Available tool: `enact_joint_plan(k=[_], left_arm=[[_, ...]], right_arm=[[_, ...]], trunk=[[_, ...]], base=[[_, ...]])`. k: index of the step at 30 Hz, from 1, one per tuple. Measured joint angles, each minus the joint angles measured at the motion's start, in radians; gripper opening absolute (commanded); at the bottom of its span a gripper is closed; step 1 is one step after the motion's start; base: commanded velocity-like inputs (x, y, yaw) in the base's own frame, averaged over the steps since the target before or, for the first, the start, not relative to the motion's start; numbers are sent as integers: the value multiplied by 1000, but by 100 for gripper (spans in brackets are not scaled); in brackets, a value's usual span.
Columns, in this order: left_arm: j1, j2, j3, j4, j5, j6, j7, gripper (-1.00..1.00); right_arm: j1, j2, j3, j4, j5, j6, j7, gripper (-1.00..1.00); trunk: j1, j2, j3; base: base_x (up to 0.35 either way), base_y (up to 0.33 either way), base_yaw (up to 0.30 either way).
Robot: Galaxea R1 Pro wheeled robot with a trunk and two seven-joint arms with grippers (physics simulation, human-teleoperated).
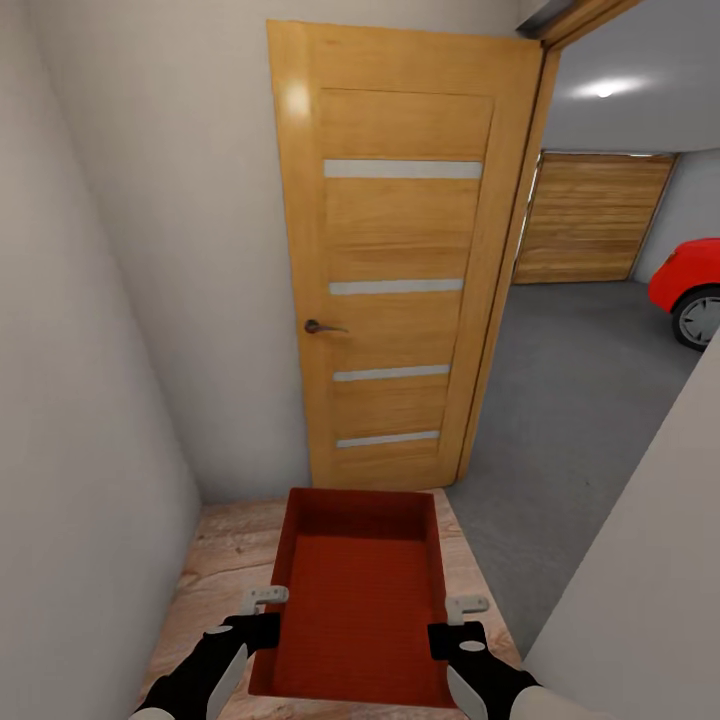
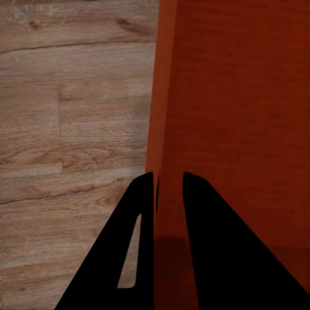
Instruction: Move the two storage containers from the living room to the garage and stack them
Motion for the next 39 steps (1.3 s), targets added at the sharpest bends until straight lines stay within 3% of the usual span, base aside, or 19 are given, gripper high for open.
enact_joint_plan(k=[20,39], left_arm=[[0,0,0,1,-2,3,-1,-100],[0,0,0,-10,-3,0,-1,-100]], right_arm=[[0,2,-1,6,-2,-3,2,-100],[0,-3,-1,-9,0,-3,-2,-100]], trunk=[[0,0,0],[0,0,0]], base=[[125,291,-5],[15,19,-265]])
